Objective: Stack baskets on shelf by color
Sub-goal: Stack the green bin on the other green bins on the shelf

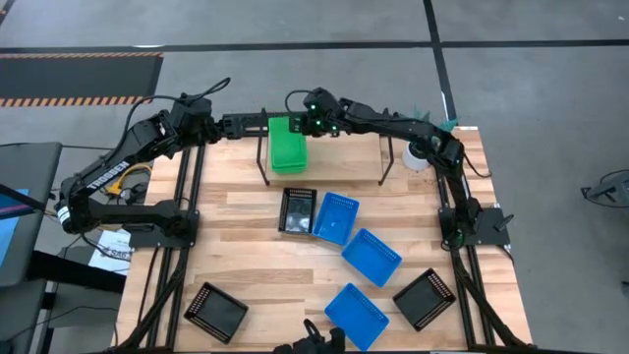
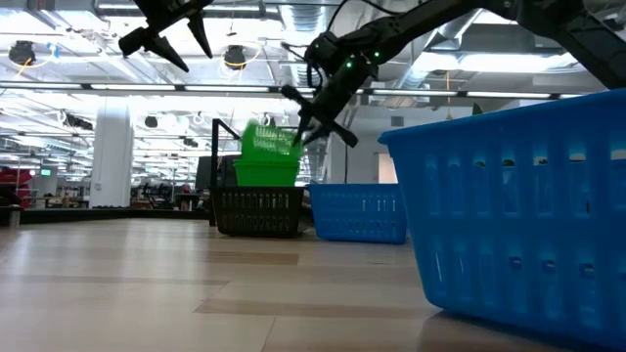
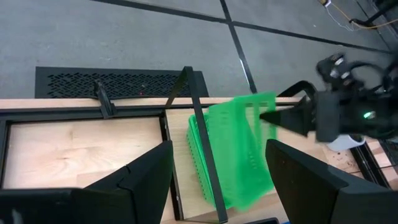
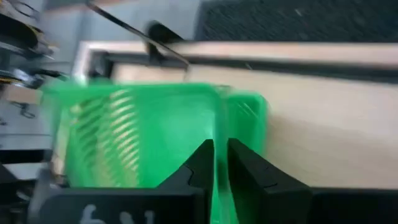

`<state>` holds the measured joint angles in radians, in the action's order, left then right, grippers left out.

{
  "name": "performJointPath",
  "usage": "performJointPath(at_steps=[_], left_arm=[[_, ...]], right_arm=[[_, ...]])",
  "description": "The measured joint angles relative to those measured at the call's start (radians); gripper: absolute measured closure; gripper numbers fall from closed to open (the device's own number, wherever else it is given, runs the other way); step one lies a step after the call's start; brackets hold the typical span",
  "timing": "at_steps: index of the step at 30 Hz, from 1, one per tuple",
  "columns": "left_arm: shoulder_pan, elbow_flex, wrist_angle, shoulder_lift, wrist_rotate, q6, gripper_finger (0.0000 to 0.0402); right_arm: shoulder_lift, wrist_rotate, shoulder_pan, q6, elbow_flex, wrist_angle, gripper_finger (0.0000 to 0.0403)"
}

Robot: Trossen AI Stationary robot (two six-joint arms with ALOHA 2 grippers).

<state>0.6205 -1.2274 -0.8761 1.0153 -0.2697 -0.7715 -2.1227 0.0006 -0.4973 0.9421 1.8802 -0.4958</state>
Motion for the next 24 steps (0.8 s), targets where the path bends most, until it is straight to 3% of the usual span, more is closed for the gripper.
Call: performJointPath(at_steps=[17,24], left_arm=[[0.0,0.0,0.008,0.0,-0.006,-0.01,0.0157],[0.0,0.0,0.006,0.0,-0.005,-0.003,0.0157]], right_arm=[[0.015,-0.031,-0.025,-0.066,0.036,-0.06,0.0192],[0.018,-0.04,-0.028,-0.188,0.15,-0.052,0.0174]])
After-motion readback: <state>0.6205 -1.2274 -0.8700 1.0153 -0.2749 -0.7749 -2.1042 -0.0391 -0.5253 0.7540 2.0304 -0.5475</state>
